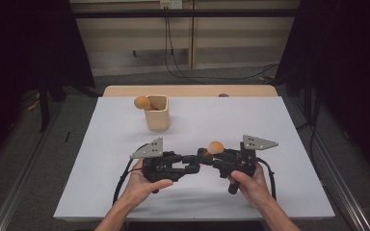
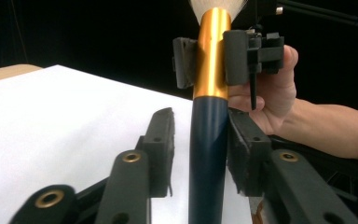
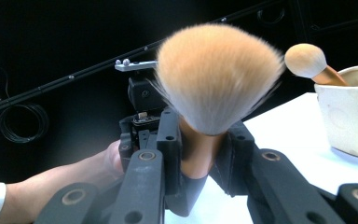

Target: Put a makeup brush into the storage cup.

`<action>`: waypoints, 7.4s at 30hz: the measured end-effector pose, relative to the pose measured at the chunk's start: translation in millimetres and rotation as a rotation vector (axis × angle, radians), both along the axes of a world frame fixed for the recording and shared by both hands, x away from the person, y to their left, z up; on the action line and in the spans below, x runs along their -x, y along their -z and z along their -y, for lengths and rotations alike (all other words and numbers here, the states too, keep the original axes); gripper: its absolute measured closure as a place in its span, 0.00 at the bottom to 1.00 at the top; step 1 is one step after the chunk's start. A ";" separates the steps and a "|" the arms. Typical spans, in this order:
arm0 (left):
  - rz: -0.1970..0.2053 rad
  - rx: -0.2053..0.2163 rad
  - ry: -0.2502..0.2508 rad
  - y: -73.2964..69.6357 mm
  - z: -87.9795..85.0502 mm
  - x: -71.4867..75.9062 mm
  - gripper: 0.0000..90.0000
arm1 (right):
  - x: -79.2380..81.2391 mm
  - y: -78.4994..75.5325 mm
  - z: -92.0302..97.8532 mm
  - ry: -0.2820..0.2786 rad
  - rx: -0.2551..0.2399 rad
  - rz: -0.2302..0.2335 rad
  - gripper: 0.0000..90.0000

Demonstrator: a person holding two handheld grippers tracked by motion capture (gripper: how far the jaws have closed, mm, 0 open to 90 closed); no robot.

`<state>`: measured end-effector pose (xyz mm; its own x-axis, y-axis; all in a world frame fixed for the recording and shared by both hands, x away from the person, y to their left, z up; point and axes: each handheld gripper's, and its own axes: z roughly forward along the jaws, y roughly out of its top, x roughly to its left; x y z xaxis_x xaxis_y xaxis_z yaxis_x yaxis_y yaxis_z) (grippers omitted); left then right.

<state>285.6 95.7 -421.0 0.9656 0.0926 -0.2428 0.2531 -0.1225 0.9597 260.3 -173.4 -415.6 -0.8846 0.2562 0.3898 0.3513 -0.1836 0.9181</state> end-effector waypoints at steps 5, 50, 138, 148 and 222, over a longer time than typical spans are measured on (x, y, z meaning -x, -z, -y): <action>-0.006 -0.009 -0.021 0.2 -0.7 0.1 0.59 | -0.1 -1.5 3.0 0.008 0.000 0.000 0.81; 0.016 -0.170 -0.178 -3.9 -13.0 -0.5 0.02 | -10.9 -34.1 24.7 0.013 0.294 -0.005 0.81; -0.008 -0.109 -0.098 -3.1 27.1 -4.4 0.82 | -32.8 -51.4 -11.7 -0.091 0.540 -0.065 0.81; 0.011 -0.104 -0.114 -2.8 28.2 -2.4 0.82 | -32.6 -51.6 -10.6 -0.086 0.530 -0.066 0.80; 0.052 -0.058 -0.359 -52.9 -48.3 -31.6 0.82 | 45.2 28.1 92.0 0.520 0.465 0.030 0.00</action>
<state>317.3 143.9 -368.1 0.8799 0.4404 -0.1783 0.2407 -0.0895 0.9665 215.1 -265.3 -443.7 -0.6105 0.7837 0.1142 0.2980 0.0937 0.9500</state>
